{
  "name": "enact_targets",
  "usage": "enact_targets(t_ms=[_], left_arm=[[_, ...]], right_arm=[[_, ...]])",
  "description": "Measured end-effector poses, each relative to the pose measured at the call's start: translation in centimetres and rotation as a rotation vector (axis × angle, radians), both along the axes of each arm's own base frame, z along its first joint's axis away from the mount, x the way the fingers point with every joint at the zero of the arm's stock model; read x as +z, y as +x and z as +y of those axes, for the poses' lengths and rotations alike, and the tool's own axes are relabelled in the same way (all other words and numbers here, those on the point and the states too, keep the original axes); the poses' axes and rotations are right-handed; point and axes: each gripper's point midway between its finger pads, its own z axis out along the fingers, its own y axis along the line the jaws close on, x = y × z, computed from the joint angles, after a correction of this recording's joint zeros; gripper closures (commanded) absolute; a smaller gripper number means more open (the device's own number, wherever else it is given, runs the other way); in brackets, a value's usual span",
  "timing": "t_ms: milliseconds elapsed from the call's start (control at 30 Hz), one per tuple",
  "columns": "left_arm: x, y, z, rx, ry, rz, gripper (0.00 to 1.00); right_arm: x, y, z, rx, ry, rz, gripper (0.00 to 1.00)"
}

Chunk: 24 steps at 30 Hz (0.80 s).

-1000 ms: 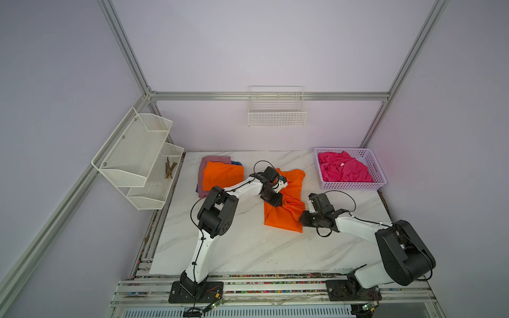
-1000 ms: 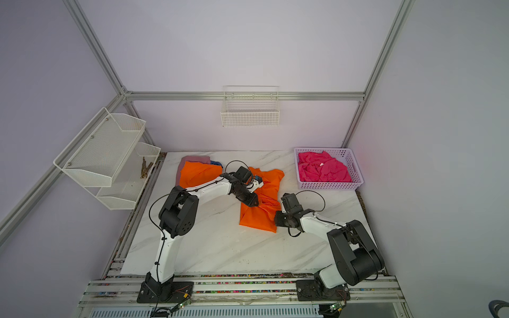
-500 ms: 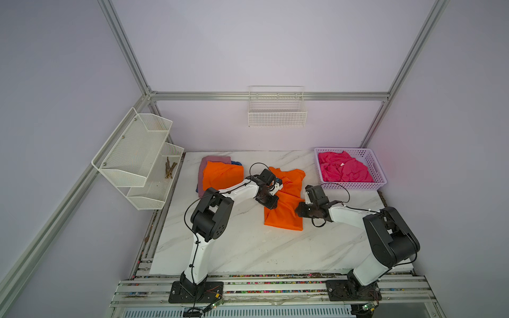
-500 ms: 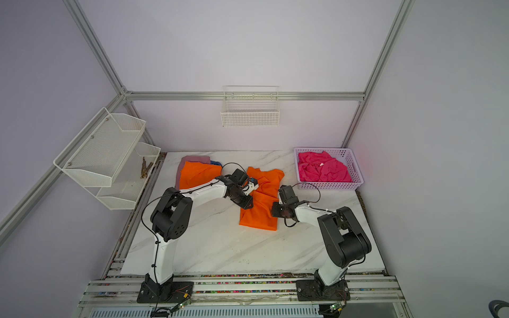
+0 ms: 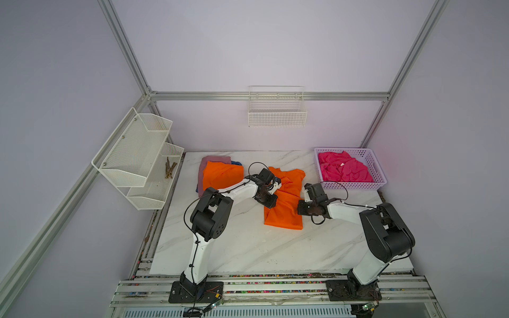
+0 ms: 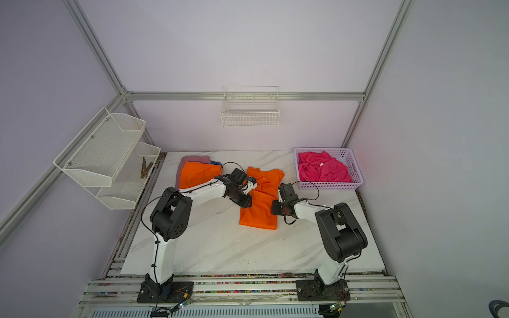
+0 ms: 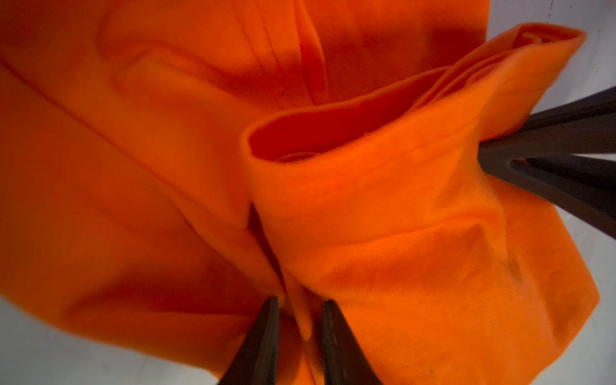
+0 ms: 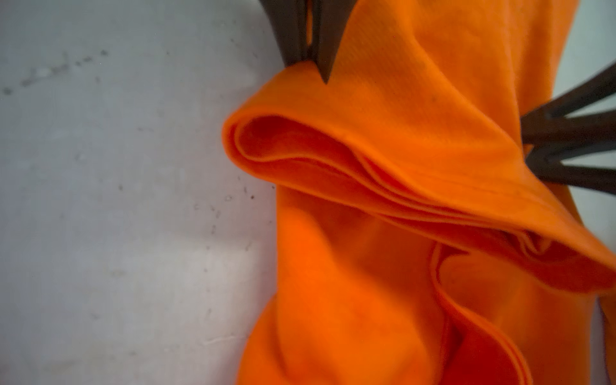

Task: Fold and stack t-shirts
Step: Smooth out the T-shirt at the center of the board.

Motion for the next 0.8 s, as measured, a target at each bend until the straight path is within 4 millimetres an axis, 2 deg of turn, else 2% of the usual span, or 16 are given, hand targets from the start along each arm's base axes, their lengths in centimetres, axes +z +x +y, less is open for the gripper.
enact_targets(t_ms=[133, 300, 667, 800], left_arm=[[-0.8, -0.1, 0.3, 0.013, 0.006, -0.003, 0.75], [-0.4, -0.7, 1.1, 0.045, 0.010, -0.014, 0.75], [3.4, -2.5, 4.0, 0.111, 0.057, -0.060, 0.75], [3.5, -3.2, 4.7, 0.122, 0.069, -0.054, 0.75]], right_arm=[[0.0, 0.0, 0.1, 0.011, 0.003, 0.000, 1.00], [0.0, 0.1, 0.2, 0.016, 0.006, -0.001, 1.00], [0.3, 0.2, 0.0, 0.044, -0.013, 0.002, 1.00], [0.7, 0.3, 0.1, 0.054, -0.017, 0.004, 1.00]])
